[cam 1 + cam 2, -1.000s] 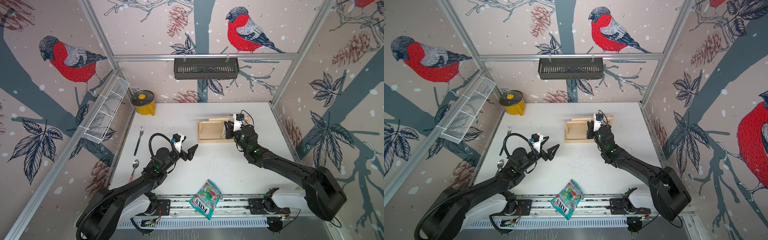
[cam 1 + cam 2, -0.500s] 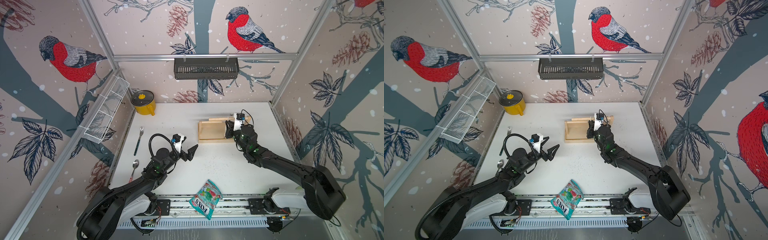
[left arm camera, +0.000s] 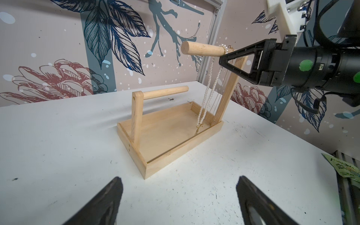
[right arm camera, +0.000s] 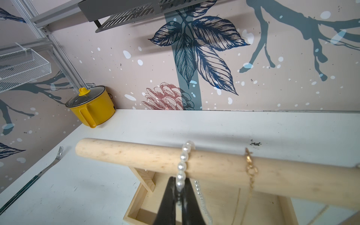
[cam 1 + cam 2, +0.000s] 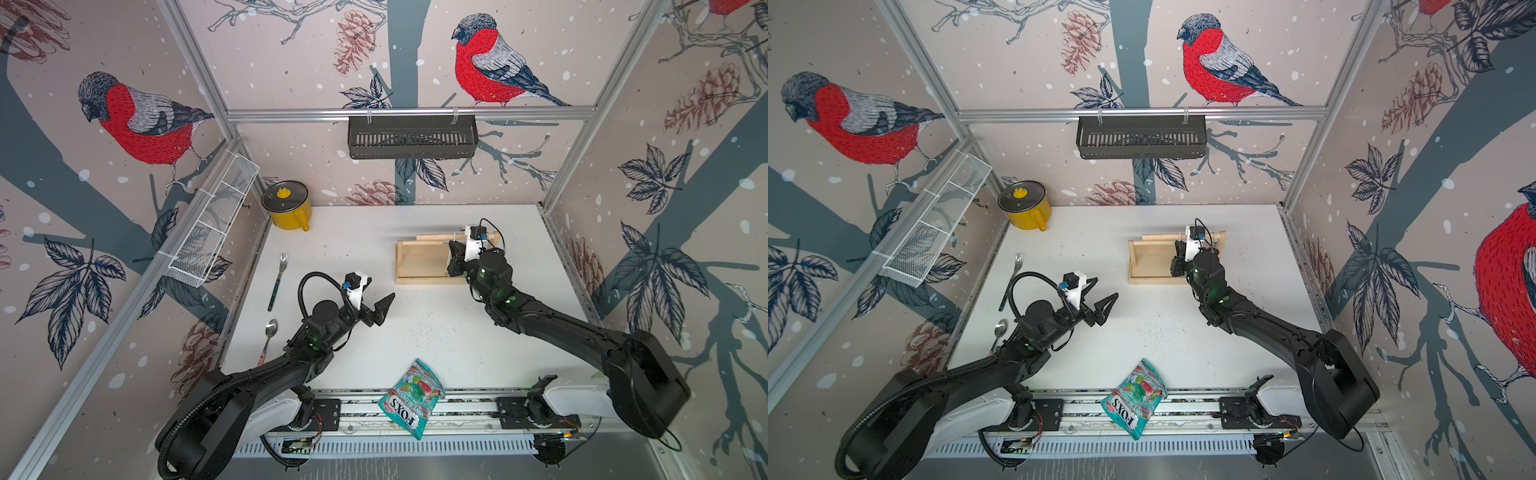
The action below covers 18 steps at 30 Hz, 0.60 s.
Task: Take the necklace off the jewelry display stand
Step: Take off the necklace from the stand.
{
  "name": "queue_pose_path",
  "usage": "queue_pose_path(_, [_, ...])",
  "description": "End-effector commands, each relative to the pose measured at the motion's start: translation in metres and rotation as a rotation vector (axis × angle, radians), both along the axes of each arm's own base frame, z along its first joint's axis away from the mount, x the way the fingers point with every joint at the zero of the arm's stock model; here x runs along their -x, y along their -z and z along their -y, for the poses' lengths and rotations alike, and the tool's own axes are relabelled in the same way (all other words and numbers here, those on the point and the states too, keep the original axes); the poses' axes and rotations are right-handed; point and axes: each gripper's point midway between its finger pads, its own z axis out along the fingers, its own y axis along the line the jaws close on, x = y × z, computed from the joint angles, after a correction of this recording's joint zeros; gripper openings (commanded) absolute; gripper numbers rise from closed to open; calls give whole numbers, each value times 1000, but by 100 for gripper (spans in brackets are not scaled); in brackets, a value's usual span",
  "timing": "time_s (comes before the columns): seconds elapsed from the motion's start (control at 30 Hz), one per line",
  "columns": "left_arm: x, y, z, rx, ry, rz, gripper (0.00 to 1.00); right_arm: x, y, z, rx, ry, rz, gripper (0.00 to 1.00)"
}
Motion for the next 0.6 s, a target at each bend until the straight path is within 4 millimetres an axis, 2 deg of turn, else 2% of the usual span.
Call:
queue_pose_path(0.0, [-1, -13, 0, 13, 0, 63, 92, 0, -9, -7, -6, -4, 22, 4])
queue_pose_path(0.57, [-3, 3, 4, -14, 10, -1, 92, 11, -11, -51, 32, -82, 18, 2])
